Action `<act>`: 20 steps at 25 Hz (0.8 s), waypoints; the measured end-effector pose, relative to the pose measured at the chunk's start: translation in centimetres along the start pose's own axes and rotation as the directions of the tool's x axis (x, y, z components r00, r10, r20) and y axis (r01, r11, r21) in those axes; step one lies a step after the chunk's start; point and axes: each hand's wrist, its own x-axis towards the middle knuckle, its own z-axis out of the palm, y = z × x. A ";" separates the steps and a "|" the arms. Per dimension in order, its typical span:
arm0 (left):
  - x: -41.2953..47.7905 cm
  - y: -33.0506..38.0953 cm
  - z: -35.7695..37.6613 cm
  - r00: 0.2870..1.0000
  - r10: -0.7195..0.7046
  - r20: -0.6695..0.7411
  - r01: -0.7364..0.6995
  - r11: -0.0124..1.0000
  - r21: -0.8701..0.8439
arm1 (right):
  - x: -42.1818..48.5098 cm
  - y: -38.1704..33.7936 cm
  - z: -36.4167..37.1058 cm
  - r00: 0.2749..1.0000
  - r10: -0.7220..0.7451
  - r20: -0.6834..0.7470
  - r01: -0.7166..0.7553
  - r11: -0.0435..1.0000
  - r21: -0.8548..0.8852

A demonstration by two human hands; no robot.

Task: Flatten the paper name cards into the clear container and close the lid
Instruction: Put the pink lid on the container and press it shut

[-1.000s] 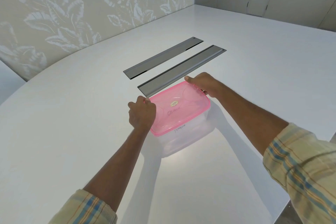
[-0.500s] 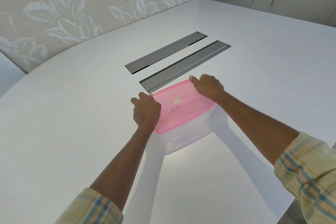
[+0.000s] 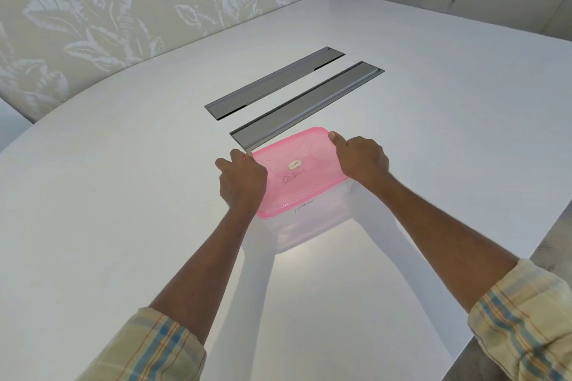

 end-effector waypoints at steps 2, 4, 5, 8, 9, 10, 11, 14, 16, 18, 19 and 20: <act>-0.1 0.0 -0.1 1.000 0.006 0.005 -0.005 1.000 -0.008 | -0.1 -0.2 -0.3 1.000 0.010 0.017 -0.010 1.000 0.007; -0.2 0.0 -0.4 1.000 0.001 0.010 0.000 0.999 -0.032 | -0.3 -0.3 -0.7 1.000 0.011 0.029 -0.011 1.000 0.002; -0.3 0.0 -0.5 1.000 -0.008 0.010 0.009 0.999 -0.048 | -0.6 -0.2 -1.0 0.999 0.016 0.038 -0.016 1.000 0.007; -0.4 0.0 -0.7 0.999 -0.033 0.008 0.033 0.997 -0.070 | -1.8 0.6 -2.2 0.990 0.075 0.123 -0.081 0.996 0.045; -0.4 0.1 -0.7 0.999 -0.038 0.001 0.038 0.997 -0.069 | -2.3 0.8 -2.6 0.983 0.093 0.157 -0.103 0.993 0.056; -0.5 0.1 -0.7 0.999 -0.047 -0.007 0.047 0.997 -0.067 | -2.8 1.1 -2.9 0.977 0.107 0.185 -0.122 0.990 0.075; -0.5 0.2 -0.6 0.998 -0.056 -0.013 0.055 0.997 -0.062 | -3.2 1.4 -3.0 0.972 0.117 0.204 -0.141 0.985 0.104; -0.6 0.2 -0.5 0.998 -0.067 -0.020 0.066 0.997 -0.042 | -4.1 1.6 -2.7 0.967 0.144 0.211 -0.199 0.942 0.270; -0.6 0.3 -0.4 0.998 -0.064 -0.017 0.063 0.997 -0.034 | -4.5 1.8 -1.9 0.974 0.155 0.165 -0.207 0.902 0.379; -0.5 0.3 -0.3 0.998 -0.055 -0.020 0.055 0.998 -0.034 | -5.0 1.9 -1.2 0.981 0.164 0.106 -0.194 0.877 0.439; -0.5 0.3 -0.2 0.998 -0.053 -0.021 0.052 0.998 -0.036 | -5.1 2.0 -1.0 0.982 0.166 0.089 -0.188 0.874 0.449; -0.5 0.2 -0.2 0.999 -0.051 -0.019 0.051 0.998 -0.039 | -5.1 2.0 -1.0 0.983 0.163 0.083 -0.184 0.875 0.448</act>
